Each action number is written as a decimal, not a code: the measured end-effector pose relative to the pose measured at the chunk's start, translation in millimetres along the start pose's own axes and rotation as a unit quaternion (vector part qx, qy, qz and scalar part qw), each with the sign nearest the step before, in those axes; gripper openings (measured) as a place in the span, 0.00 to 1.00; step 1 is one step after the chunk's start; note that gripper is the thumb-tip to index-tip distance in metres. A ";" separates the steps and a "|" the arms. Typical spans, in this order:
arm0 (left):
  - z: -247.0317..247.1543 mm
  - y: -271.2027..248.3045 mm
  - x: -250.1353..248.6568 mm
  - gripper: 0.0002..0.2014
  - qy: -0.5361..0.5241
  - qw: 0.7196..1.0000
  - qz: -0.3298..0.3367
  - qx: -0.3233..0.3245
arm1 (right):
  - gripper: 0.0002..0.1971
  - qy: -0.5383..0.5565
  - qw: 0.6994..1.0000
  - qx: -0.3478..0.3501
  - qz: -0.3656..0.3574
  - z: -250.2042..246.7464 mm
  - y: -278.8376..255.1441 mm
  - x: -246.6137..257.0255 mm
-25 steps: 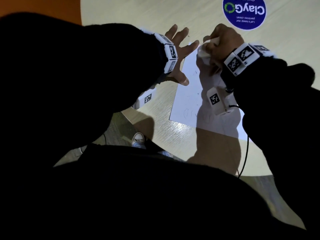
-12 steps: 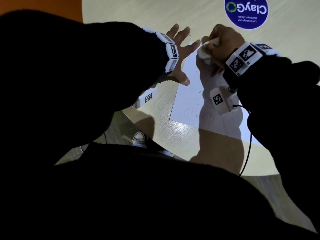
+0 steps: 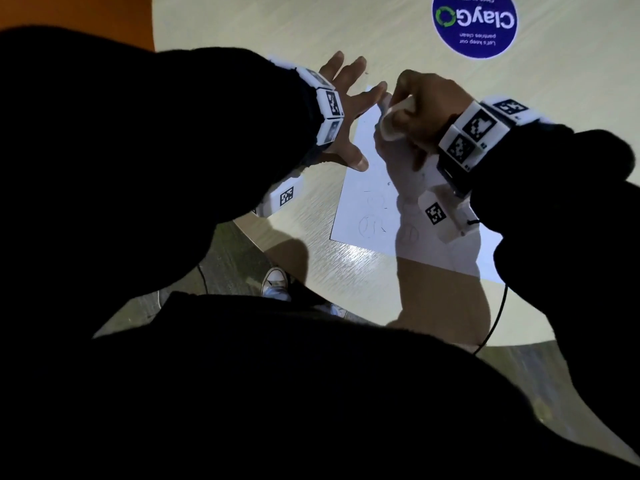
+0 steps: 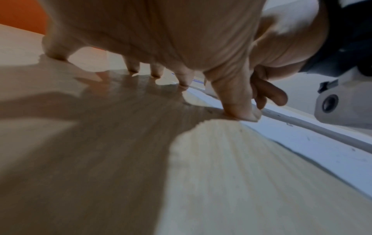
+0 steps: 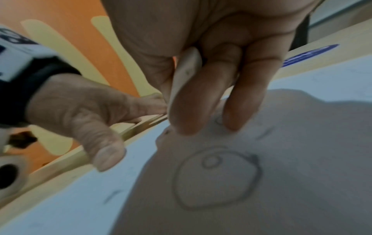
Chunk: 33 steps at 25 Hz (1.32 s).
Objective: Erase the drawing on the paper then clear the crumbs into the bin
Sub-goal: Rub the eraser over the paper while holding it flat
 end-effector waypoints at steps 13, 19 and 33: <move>-7.7 -12.1 -11.0 0.73 0.010 1.000 -0.015 0.023 | 0.14 -0.001 0.996 -0.073 0.060 -4.6 -6.1 -22.1; 7.4 -37.3 -38.3 0.60 0.051 0.998 -0.021 0.038 | 0.15 0.026 0.996 -0.049 0.068 -4.6 -4.5 -23.4; 15.6 -32.9 -29.8 0.64 0.077 0.995 -0.039 0.045 | 0.14 0.016 0.999 0.033 0.000 14.6 -44.0 -4.2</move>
Point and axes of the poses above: each hand's wrist, its own y-axis towards the middle knuckle, its own z-axis out of the palm, x = y × z, the point moved 5 cm from there along y, towards the middle knuckle, and after that the axes turned 3 degrees about -y, right-handed, at the moved point
